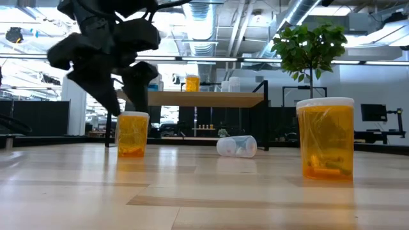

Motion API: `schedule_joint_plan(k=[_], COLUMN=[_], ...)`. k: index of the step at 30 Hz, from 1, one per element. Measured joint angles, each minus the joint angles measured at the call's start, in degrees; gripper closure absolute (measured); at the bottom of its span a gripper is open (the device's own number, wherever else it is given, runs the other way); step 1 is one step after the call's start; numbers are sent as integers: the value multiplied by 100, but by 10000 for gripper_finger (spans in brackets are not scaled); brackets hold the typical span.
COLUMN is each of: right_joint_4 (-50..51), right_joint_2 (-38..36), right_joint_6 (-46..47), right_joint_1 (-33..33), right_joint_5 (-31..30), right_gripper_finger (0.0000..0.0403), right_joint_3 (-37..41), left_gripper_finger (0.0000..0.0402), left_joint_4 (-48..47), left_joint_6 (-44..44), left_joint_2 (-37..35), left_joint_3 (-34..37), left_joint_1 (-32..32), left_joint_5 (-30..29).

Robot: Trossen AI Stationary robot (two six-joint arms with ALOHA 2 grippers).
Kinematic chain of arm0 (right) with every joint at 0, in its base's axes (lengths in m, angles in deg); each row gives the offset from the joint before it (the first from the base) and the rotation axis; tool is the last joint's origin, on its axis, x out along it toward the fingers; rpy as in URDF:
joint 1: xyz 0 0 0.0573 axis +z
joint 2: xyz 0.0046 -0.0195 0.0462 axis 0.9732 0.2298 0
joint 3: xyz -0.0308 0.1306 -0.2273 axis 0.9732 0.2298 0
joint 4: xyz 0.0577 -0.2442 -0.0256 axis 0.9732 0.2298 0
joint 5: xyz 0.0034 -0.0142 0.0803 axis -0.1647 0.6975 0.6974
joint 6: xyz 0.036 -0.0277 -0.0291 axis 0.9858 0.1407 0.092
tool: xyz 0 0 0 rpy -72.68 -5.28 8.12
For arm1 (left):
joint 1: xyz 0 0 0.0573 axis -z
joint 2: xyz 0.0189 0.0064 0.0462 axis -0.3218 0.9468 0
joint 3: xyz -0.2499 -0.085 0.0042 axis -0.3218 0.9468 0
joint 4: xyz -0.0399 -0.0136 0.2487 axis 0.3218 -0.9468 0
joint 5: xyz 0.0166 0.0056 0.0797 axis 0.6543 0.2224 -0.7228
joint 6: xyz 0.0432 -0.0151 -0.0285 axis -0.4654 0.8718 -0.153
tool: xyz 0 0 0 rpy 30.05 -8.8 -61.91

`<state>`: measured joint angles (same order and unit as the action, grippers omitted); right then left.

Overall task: Pick and place medicine bottles onto shelf by color
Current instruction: Put the top orange pill bottle on the shelf aligned with the other orange pill bottle

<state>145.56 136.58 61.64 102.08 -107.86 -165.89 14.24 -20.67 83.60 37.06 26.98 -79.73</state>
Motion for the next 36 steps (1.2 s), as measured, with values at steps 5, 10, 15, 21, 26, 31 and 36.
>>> schedule_joint_plan(k=[5,10,15,21,26,31,36], right_joint_4=[0,-4,-2,-6,13,11,11], right_joint_2=[0,0,0,0,0,0,0], right_joint_6=[2,2,2,2,2,7,7], right_joint_1=[0,0,0,0,0,1,0], right_joint_5=[0,0,0,-1,-2,59,90], right_gripper_finger=[333,333,333,333,333,333,333], right_joint_3=[0,0,0,0,0,0,0], left_gripper_finger=[58,58,58,70,95,113,116], left_joint_4=[320,577,738,604,682,571,291], left_joint_6=[-143,-159,-101,-208,-126,-108,-165], left_joint_2=[-3,-2,-2,326,759,798,776], left_joint_3=[71,330,335,349,273,7,-140], left_joint_1=[-10,-6,-7,2,-3,-4,-4], left_joint_5=[-110,-29,-89,220,173,178,173])
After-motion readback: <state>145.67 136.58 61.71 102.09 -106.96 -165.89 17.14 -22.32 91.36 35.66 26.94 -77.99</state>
